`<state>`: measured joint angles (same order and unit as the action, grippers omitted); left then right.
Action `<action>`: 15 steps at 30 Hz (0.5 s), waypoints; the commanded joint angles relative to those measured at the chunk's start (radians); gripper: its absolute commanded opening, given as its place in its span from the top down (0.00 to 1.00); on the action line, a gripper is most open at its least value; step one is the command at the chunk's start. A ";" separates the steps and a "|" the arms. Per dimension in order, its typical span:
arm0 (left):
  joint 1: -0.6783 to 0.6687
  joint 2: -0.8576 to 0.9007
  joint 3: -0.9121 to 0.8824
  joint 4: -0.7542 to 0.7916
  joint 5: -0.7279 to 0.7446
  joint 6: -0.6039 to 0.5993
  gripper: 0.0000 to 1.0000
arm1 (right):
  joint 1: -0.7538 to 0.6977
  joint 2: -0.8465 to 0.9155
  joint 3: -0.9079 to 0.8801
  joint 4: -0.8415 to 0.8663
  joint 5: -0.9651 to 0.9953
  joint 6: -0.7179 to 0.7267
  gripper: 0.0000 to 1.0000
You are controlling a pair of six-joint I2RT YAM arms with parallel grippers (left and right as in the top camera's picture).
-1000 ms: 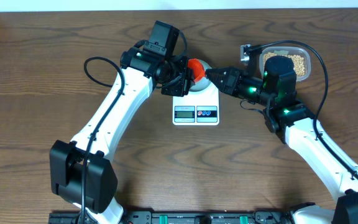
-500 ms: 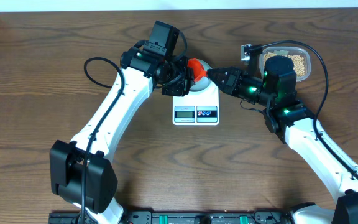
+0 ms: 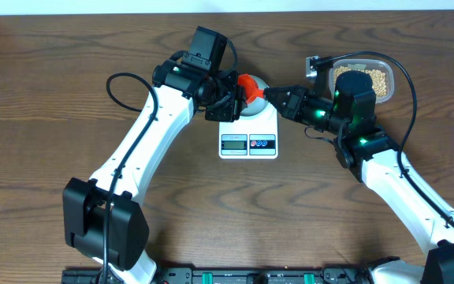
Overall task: Scoop item into bowl and weigh 50g on scale
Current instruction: 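Close the right gripper on the scoop handle, left gripper holding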
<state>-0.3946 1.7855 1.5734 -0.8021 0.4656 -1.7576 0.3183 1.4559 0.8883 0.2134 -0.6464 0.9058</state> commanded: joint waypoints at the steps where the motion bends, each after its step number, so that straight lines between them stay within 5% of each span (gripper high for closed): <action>1: -0.004 -0.016 0.005 0.000 -0.006 -0.010 0.93 | 0.011 0.004 0.016 0.003 0.005 -0.008 0.99; 15: -0.004 -0.016 0.005 -0.005 -0.005 -0.005 0.92 | 0.011 0.004 0.016 0.004 0.014 -0.008 0.87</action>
<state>-0.3946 1.7855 1.5734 -0.8032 0.4656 -1.7576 0.3183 1.4559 0.8883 0.2142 -0.6456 0.9058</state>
